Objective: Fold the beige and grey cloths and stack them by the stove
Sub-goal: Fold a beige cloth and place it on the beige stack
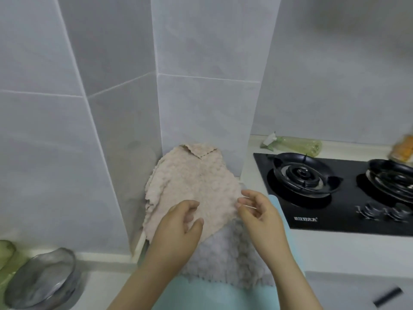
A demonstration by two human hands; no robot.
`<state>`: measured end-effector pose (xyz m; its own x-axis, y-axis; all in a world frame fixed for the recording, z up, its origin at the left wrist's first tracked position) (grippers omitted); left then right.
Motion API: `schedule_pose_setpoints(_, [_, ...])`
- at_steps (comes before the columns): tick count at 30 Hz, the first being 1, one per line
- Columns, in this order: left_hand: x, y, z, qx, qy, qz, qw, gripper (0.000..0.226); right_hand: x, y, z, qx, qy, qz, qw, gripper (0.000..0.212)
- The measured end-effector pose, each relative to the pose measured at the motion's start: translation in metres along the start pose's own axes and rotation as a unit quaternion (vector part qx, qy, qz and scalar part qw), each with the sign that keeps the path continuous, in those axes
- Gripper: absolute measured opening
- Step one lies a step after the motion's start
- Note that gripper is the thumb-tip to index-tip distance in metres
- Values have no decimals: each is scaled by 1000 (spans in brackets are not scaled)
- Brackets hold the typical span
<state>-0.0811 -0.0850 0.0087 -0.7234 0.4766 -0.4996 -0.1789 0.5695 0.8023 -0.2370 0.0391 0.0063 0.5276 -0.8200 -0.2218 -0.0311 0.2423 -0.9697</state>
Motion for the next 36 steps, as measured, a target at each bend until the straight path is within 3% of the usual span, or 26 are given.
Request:
schedule_pose_setpoints(8, [29, -33, 1, 82, 3, -25, 996, 40, 1, 0, -19, -95, 39, 10, 995, 34])
schedule_pose_setpoints(15, [42, -29, -7, 145, -29, -160, 976, 62, -2, -22, -6, -186, 56, 36, 980, 26])
schedule_pose_setpoints(20, [36, -26, -11, 178, -25, -207, 962, 49, -11, -32, -4, -197, 68, 77, 975, 23])
schedule_pose_setpoints(25, [41, -27, -15, 192, -40, -232, 953, 49, -11, -39, -8, -209, 60, 109, 970, 23])
schedule_pose_setpoints(32, [27, -21, -21, 214, 18, -208, 954, 7, 4, -41, -6, -215, -5, 202, 956, 30])
schedule_pose_setpoints(36, [7, -5, -21, 242, 64, -176, 952, 20, 24, -33, -5, -197, -53, 288, 935, 35])
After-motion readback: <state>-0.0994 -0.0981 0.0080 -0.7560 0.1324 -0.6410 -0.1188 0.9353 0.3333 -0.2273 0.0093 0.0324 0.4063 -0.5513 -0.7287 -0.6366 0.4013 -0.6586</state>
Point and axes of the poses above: each hand's wrist, its own z-axis away from the middle knuckle, its own x-axis out of the palm, y = z × x, the point moved 9 cm from there along -z, towards the middle knuckle, and after that the axes turned 11 degrees about x, right-handed, at the moved point
